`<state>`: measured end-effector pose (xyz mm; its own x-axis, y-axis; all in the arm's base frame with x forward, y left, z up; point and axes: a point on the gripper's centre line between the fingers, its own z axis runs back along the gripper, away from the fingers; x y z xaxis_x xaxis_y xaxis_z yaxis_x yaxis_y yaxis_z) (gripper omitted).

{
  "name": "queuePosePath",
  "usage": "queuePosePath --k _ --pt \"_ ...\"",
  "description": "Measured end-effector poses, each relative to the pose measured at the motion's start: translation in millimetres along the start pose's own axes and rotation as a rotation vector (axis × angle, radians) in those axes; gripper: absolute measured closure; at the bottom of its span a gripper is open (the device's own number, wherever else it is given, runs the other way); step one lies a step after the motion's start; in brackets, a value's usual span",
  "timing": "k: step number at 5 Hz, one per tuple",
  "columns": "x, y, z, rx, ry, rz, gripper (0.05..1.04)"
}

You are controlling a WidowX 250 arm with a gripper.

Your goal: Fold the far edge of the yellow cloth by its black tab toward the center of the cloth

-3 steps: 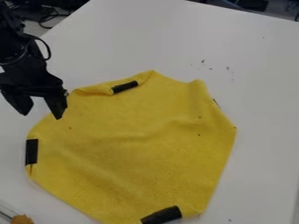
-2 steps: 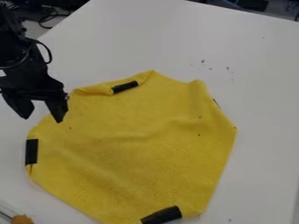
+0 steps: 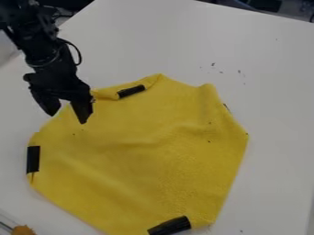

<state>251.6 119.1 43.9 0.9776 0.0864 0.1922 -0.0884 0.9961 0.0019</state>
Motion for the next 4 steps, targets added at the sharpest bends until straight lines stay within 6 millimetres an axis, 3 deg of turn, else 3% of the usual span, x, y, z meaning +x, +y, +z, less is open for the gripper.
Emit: queuePosePath --k 2,4 --pt "46.9 -25.0 -16.7 0.018 -0.001 -0.204 0.084" --pt "88.4 -42.3 -12.9 0.034 -0.028 -0.373 0.084"
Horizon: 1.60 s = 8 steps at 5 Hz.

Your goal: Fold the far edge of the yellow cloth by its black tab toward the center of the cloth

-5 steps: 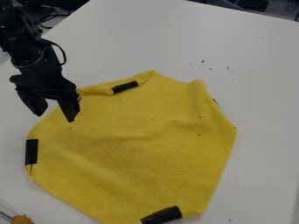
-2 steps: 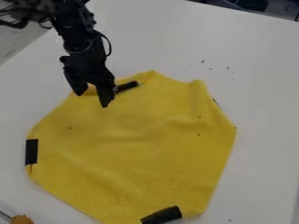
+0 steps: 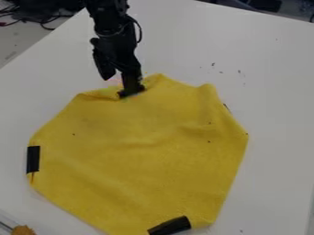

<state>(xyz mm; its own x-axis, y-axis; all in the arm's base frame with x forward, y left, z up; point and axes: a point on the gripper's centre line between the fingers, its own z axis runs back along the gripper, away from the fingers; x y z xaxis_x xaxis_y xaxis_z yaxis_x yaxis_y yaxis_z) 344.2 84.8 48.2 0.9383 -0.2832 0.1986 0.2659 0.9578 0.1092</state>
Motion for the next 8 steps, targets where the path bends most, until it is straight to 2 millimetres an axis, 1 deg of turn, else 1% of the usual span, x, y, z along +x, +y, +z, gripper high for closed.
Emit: queuePosePath --k 1,2,3,4,5,6,7,8 --pt "6.1 -0.9 -7.0 -0.023 0.004 0.013 0.084" --pt "9.3 -3.8 -22.2 -0.068 0.018 0.041 0.084" --pt "11.3 -1.5 -31.6 -0.104 0.032 0.045 0.084" --pt "15.7 1.4 -35.2 -0.110 0.037 0.027 0.133" --pt "18.7 1.8 -37.0 -0.118 0.042 0.015 0.416" --pt "17.3 0.0 -38.7 -0.132 0.054 0.017 0.717" --pt "18.8 0.1 -39.5 -0.137 0.055 0.015 0.918" --pt "18.7 0.5 -39.0 -0.138 0.054 0.012 1.013"
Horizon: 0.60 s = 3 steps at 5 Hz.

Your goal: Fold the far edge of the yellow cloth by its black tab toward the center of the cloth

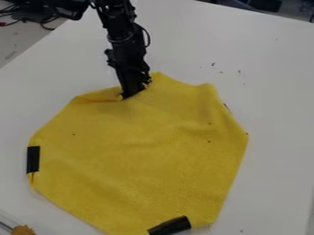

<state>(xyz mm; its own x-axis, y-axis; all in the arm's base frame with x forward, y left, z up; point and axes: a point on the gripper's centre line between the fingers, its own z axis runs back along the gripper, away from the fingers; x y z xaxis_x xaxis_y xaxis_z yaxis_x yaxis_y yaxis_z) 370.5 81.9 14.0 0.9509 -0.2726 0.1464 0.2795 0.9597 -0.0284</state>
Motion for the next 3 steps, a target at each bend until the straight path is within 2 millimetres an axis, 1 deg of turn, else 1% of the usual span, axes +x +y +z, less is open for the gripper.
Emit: queuePosePath --k 1,2,3 --pt "-1.9 1.2 0.1 0.004 0.010 0.004 1.026" --pt "-9.0 0.3 22.9 0.054 0.003 0.012 1.027" --pt "-15.2 -5.8 57.8 0.105 -0.057 0.031 1.028"
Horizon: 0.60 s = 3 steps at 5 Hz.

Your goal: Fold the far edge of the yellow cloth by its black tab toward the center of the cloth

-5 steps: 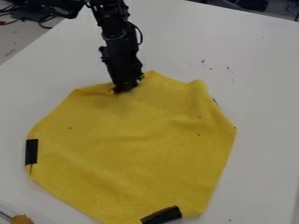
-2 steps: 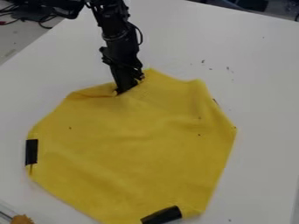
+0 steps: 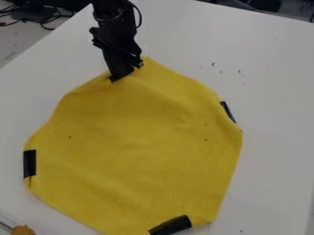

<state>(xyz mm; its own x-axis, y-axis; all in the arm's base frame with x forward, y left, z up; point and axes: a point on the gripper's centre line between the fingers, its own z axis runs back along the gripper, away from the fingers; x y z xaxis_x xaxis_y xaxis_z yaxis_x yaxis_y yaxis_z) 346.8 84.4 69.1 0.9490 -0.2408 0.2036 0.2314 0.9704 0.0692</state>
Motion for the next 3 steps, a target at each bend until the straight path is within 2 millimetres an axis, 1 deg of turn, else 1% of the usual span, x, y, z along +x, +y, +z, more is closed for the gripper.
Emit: queuePosePath --k 1,2,3 --pt "-11.5 -10.6 12.4 -0.014 -0.020 0.044 1.028" --pt "-28.5 -29.0 23.2 -0.087 0.052 0.116 1.028" --pt "-51.3 -52.6 28.8 -0.121 0.093 0.167 1.028"
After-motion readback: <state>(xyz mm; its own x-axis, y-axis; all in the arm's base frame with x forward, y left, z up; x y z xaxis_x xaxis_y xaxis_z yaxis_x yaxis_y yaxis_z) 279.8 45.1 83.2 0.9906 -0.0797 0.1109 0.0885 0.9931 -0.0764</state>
